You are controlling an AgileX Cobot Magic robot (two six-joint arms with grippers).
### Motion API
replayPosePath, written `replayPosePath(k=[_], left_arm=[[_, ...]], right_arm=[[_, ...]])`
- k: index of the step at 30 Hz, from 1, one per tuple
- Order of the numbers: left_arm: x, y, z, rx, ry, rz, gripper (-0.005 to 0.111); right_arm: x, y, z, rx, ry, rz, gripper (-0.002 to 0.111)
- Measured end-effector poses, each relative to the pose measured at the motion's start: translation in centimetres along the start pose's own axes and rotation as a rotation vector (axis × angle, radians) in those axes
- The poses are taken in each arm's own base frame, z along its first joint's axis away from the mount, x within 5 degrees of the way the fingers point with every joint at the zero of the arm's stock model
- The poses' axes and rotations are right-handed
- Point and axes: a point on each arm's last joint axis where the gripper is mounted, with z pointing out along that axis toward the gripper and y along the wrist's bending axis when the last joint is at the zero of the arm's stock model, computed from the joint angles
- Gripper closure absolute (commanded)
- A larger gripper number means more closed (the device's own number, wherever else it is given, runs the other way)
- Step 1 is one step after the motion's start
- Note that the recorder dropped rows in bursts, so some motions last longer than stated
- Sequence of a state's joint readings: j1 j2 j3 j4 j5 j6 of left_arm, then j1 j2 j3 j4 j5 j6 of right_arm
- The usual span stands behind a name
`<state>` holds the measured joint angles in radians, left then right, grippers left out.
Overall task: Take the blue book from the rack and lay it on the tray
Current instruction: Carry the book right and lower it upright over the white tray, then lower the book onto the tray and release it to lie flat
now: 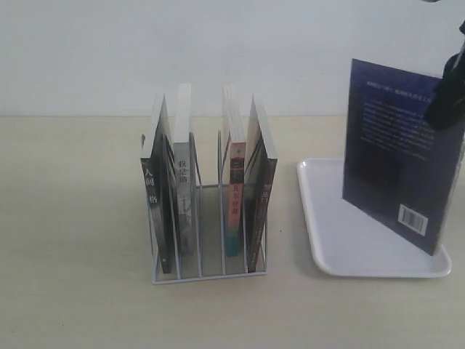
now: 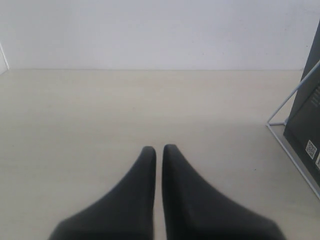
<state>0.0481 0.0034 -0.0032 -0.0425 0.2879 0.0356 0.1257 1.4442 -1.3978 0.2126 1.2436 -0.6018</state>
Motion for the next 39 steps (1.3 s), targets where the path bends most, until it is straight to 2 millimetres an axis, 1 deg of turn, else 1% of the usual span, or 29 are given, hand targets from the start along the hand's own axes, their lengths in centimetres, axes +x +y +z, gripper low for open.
replayPosePath(k=[5, 8, 14, 18, 22, 25, 27, 30, 32, 33, 35, 39], left_arm=[[0.0, 0.0, 0.0, 0.000, 0.000, 0.000, 0.103], [0.0, 0.0, 0.0, 0.000, 0.000, 0.000, 0.103], [0.0, 0.0, 0.0, 0.000, 0.000, 0.000, 0.103], [0.0, 0.0, 0.0, 0.000, 0.000, 0.000, 0.103], [0.0, 0.0, 0.0, 0.000, 0.000, 0.000, 0.103], [0.0, 0.0, 0.0, 0.000, 0.000, 0.000, 0.103], [0.0, 0.0, 0.0, 0.000, 0.000, 0.000, 0.103], [0.0, 0.0, 0.0, 0.000, 0.000, 0.000, 0.103], [0.0, 0.0, 0.0, 0.000, 0.000, 0.000, 0.103], [0.0, 0.0, 0.0, 0.000, 0.000, 0.000, 0.103], [0.0, 0.0, 0.0, 0.000, 0.000, 0.000, 0.103], [0.0, 0.0, 0.0, 0.000, 0.000, 0.000, 0.103]], right_arm=[[-0.4, -1.1, -1.7, 0.128, -0.007, 0.202, 0.108], [-0.7, -1.5, -2.5, 0.178, -0.040, 0.372, 0.109], [-0.5, -1.9, -2.6, 0.222, -0.048, 0.596, 0.109], [-0.9, -1.2, -2.4, 0.228, -0.056, 0.677, 0.109], [-1.0, 0.2, -1.2, 0.265, -0.022, 0.714, 0.109], [-0.9, 0.8, -0.5, 0.317, 0.002, 0.727, 0.109], [-0.9, 0.8, 0.1, 0.366, 0.014, 0.752, 0.109], [-0.7, 0.8, 0.5, 0.376, 0.021, 0.784, 0.109], [-0.7, 0.6, 1.6, 0.384, 0.050, 0.795, 0.109], [-0.7, 0.4, 2.7, 0.388, 0.085, 0.801, 0.109], [-0.8, 0.2, 4.4, 0.383, 0.136, 0.803, 0.109], [-1.0, -0.1, 6.2, 0.380, 0.186, 0.801, 0.109]])
